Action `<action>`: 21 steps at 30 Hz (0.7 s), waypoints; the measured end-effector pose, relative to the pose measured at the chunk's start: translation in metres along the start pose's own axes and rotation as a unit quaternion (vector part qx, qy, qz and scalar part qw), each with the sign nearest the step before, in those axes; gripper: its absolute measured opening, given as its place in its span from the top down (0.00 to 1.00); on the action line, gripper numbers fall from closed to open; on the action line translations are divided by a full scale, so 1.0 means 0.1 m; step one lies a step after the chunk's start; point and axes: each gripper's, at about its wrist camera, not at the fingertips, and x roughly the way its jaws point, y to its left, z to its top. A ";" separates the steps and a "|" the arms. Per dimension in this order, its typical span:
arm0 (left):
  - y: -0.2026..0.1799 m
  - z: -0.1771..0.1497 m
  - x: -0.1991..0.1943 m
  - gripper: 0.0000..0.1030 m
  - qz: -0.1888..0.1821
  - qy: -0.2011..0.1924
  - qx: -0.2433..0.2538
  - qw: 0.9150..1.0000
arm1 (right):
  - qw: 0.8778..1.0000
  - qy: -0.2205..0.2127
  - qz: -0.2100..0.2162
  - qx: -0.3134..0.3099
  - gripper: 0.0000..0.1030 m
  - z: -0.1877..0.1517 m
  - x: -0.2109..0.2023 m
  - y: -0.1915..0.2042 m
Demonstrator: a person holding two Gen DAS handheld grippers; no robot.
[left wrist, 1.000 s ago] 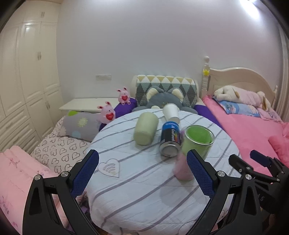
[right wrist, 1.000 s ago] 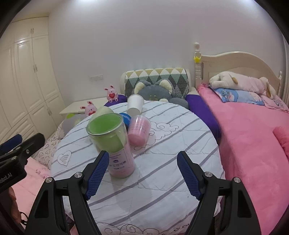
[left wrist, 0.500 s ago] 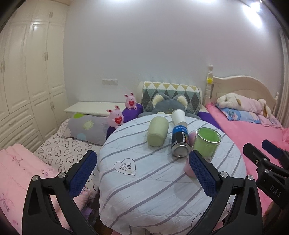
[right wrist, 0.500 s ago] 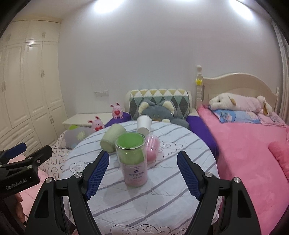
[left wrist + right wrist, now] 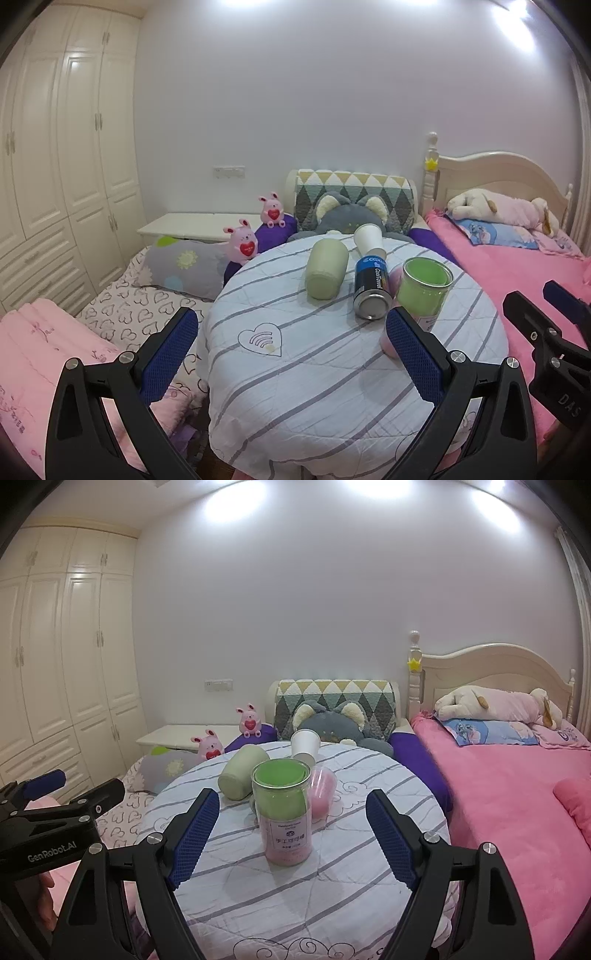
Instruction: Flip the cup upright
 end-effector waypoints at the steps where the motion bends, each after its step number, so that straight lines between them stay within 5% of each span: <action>1: 0.00 0.00 0.00 0.00 0.001 0.000 0.001 1.000 | 1.000 -0.001 0.000 0.001 0.19 0.00 -0.01 0.00; 21: -0.15 -0.02 0.08 0.00 -0.001 0.013 0.020 1.000 | 1.000 0.004 0.001 0.015 0.19 -0.07 0.05 -0.11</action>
